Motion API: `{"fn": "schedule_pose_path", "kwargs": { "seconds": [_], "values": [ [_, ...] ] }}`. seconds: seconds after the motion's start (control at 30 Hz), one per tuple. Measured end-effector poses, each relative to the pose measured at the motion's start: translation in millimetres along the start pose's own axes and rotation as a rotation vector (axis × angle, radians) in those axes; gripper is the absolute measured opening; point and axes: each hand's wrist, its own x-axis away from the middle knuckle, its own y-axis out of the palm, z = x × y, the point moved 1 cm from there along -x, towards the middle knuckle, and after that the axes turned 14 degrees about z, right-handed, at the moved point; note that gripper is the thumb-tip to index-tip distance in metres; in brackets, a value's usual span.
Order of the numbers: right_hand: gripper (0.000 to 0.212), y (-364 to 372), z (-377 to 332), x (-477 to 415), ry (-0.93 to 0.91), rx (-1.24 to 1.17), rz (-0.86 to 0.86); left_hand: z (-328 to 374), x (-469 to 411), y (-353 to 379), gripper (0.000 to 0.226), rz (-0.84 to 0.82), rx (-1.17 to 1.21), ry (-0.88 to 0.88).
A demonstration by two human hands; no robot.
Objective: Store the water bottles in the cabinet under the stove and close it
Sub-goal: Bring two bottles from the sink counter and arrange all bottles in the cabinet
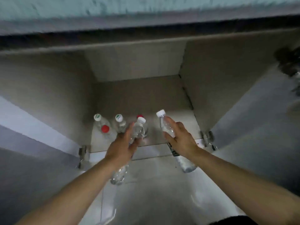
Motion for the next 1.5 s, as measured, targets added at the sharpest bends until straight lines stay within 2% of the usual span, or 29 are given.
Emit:
{"fn": "schedule_pose_path", "kwargs": {
  "seconds": [0.2,0.33,0.4,0.5,0.63,0.8,0.87,1.0,1.13,1.27,1.33,1.43,1.5],
  "values": [
    [0.055,101,88,-57,-0.128,-0.203,0.066,-76,-18,89,0.064,0.151,0.123,0.090],
    [0.056,130,107,-85,-0.304,-0.187,-0.006,-83,-13,102,0.063,0.255,0.247,0.089],
    [0.058,138,107,-93,-0.338,-0.192,-0.018,-85,-10,103,0.064,0.266,0.222,0.066],
    [0.066,151,104,-107,-0.256,-0.293,-0.004,-90,-9,106,0.066,0.292,0.173,0.018],
    [0.070,166,101,-126,-0.207,-0.456,0.105,-100,-10,116,0.066,0.326,0.187,-0.045],
    [0.073,173,115,-128,-0.101,-0.541,0.137,-110,-8,126,0.069,0.339,0.197,-0.127],
    [0.075,172,118,-127,-0.111,-0.530,0.146,-110,-7,126,0.068,0.335,0.178,-0.141],
    [0.085,172,126,-124,-0.147,-0.431,0.158,-106,-9,125,0.067,0.306,0.153,-0.109],
    [0.096,168,155,-115,-0.042,-0.205,0.055,-100,-9,125,0.072,0.289,0.174,-0.098],
    [0.083,162,210,-91,-0.058,0.349,-0.238,-89,-3,125,0.074,0.275,0.188,-0.062],
    [0.079,157,229,-79,-0.117,0.525,-0.347,-80,-3,124,0.074,0.275,0.188,-0.005],
    [0.075,151,237,-72,-0.175,0.566,-0.421,-67,-6,124,0.075,0.278,0.196,0.034],
    [0.070,132,251,-68,-0.130,0.559,-0.367,-37,-12,139,0.075,0.261,0.219,0.070]
  ]
}}
